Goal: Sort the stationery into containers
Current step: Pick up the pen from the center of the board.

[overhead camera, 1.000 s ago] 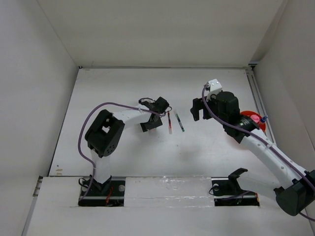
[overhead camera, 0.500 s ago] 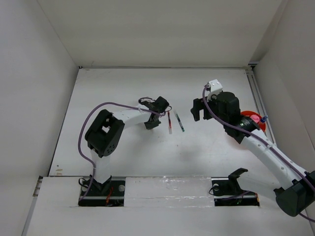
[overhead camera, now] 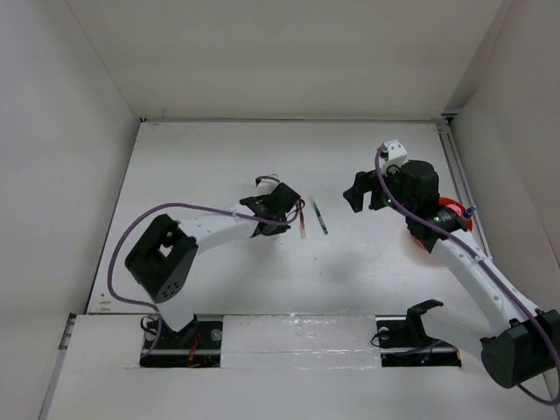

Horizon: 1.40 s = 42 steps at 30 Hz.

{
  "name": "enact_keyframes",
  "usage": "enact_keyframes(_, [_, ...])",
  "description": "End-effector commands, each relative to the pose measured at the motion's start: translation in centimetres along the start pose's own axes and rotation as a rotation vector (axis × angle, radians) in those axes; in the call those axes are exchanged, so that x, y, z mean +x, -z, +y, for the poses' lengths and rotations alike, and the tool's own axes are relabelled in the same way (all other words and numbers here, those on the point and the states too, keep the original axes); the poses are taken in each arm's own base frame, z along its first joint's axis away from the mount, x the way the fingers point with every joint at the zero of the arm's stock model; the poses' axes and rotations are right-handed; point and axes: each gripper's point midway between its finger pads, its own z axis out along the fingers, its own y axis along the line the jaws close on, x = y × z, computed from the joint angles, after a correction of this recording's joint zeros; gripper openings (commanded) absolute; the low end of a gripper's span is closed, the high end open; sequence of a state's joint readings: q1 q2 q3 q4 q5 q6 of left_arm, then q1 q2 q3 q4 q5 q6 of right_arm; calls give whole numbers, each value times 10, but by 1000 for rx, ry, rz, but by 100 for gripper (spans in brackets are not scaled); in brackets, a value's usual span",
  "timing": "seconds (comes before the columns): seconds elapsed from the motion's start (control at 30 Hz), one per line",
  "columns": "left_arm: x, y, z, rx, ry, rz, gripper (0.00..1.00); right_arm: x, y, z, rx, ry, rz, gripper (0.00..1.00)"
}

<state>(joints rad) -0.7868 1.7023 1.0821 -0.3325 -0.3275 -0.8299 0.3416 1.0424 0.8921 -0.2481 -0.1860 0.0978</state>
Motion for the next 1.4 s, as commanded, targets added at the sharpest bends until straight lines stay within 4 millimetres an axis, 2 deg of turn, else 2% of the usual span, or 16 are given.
enact_keyframes(0.0, [-43,47,-34,196,-18,-189,0,-30,7,23,-119,19,-111,91])
enact_keyframes(0.07, [-47,61,-39,225,-62,-249,0,-34,7,29,-152,16,-124,91])
enact_keyframes(0.17, [-47,92,-59,311,-118,-325,0,-44,9,40,-209,4,-163,90])
enact_keyframes(0.3, [-50,134,-84,463,-134,-398,0,-43,7,54,-293,-45,-177,88])
enact_keyframes(0.43, [-51,155,-91,577,-135,-415,0,-49,9,69,-352,-83,-207,88])
enact_keyframes(0.47, [-57,166,-94,612,-129,-438,0,-51,10,74,-368,-88,-213,88])
enact_keyframes(0.7, [-58,191,-107,732,-154,-448,0,-54,-4,100,-470,-166,-218,87])
enact_keyframes(0.73, [-62,197,-108,748,-144,-463,0,-48,-10,102,-485,-203,-194,87])
enact_keyframes(0.77, [-58,195,-108,756,-151,-454,0,-52,-10,110,-523,-203,-207,87])
enact_keyframes(0.9, [-55,199,-110,785,-156,-447,0,-47,-19,116,-531,-238,-189,84])
enact_keyframes(1.07, [-53,205,-116,830,-163,-440,0,-61,-22,118,-544,-266,-230,77])
enact_keyframes(1.17, [-51,204,-116,837,-167,-435,0,-60,-24,118,-546,-278,-226,68])
enact_keyframes(1.23, [-48,203,-117,845,-171,-429,0,-65,-23,119,-554,-280,-243,56])
enact_keyframes(1.3, [-46,200,-117,839,-175,-423,0,-62,-24,120,-560,-290,-229,50])
enact_keyframes(1.33, [-46,200,-117,839,-175,-423,0,-61,-27,120,-561,-299,-225,32])
enact_keyframes(1.37, [-44,196,-116,833,-178,-417,0,-60,-26,122,-570,-296,-220,24])
